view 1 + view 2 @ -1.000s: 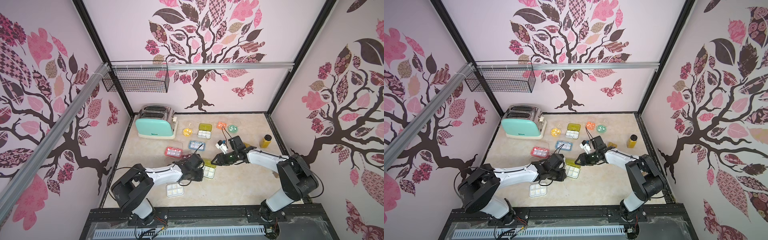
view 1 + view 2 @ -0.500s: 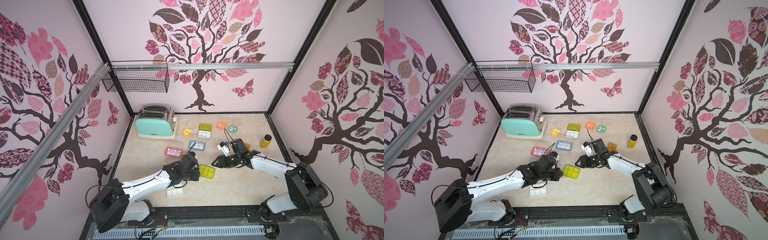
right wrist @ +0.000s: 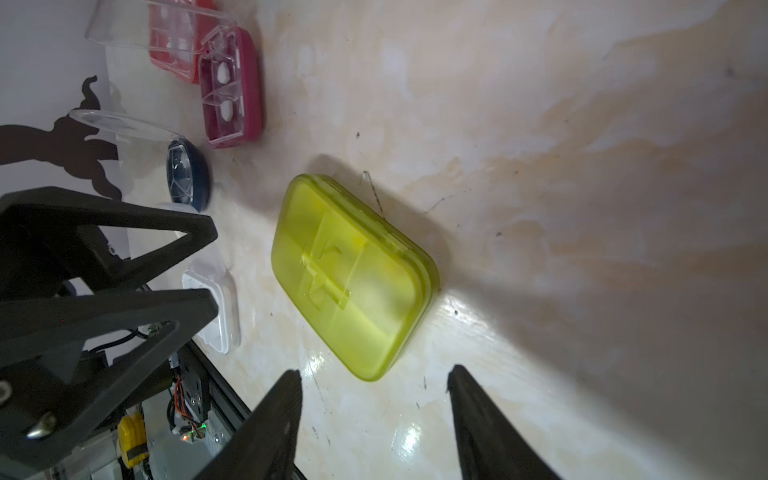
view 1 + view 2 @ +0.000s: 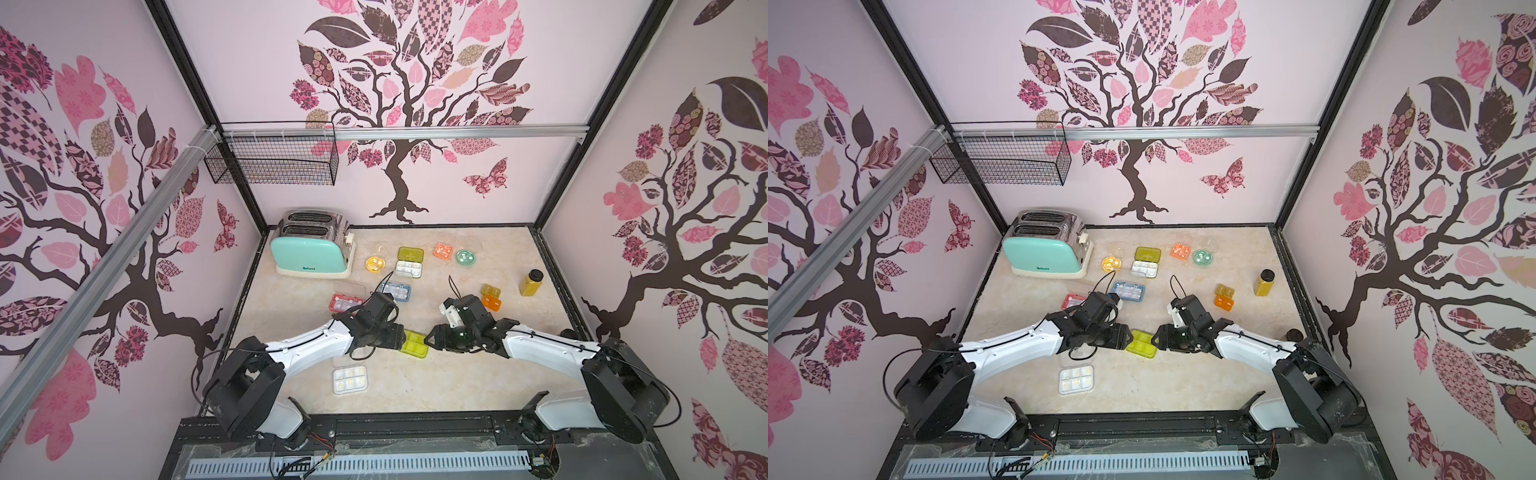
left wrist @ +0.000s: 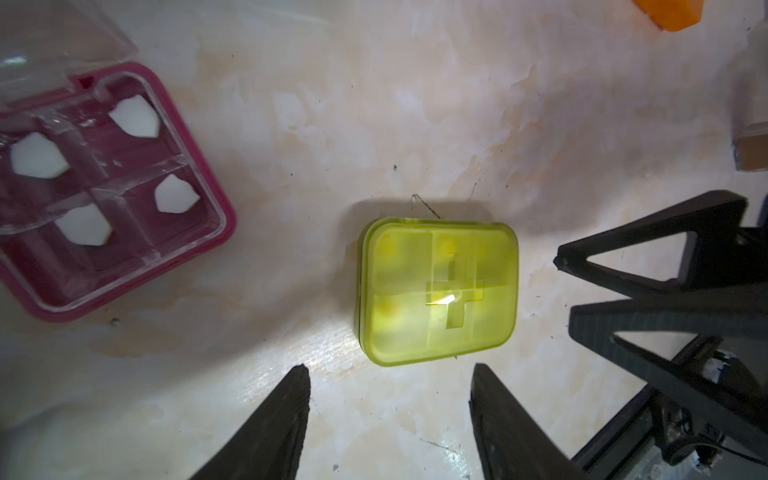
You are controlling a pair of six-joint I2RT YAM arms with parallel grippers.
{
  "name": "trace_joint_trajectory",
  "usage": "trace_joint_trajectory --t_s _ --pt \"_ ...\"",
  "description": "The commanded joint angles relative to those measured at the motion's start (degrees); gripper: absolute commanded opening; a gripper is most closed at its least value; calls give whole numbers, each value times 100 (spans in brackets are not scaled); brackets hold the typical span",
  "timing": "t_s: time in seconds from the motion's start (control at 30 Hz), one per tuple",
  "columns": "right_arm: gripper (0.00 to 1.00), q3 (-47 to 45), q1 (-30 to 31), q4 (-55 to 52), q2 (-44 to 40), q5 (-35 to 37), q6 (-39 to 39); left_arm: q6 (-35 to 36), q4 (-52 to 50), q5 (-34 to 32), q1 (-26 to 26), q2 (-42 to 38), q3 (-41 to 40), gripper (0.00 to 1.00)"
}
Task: Close pillboxes
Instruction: Close the lid on the pillbox, then move the pillbox to the center of the board.
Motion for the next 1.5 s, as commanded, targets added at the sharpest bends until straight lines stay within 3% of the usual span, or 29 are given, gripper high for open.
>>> trace_joint_trajectory --t_s 0.0,0.23,1.0,1.13,1.47 --pt "59 45 269 45 56 577 349 200 97 159 6 220 114 65" --pt "50 1 641 313 336 709 601 24 391 199 11 366 -58 58" --pt "37 435 667 -351 729 1188 131 -367 552 100 -177 883 -164 37" --pt "44 630 610 -767 517 1342 -91 -601 641 199 -313 824 -157 37" --pt "79 1170 216 -2415 -35 1514 -1261 -988 872 322 -543 870 93 39"
